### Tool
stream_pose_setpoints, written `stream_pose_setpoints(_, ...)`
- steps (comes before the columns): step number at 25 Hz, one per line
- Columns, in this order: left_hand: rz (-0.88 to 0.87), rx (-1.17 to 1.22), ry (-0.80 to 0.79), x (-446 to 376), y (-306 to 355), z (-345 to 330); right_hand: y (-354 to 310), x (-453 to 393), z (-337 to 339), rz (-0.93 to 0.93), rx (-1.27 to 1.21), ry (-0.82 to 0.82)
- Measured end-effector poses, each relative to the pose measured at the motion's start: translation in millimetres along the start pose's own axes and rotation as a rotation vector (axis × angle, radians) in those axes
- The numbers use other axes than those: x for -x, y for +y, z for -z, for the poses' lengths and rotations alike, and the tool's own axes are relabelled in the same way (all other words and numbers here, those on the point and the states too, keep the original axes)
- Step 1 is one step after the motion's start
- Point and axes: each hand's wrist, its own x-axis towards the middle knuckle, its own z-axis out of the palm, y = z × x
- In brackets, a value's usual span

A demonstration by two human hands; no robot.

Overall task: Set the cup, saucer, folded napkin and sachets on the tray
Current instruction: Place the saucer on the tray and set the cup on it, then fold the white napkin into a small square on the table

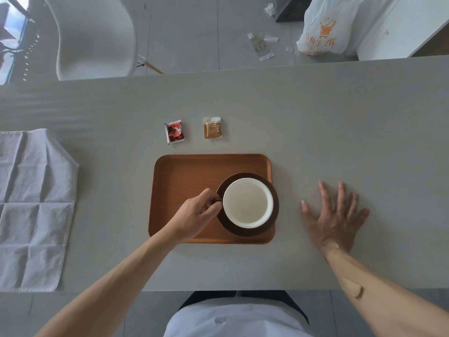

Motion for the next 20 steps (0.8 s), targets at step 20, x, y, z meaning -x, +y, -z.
stream_pose_setpoints(20,0.312,-0.346,0.174,229.3,-76.3,-14.1,-84.6,142.0,75.1,0.825,0.198,-0.570)
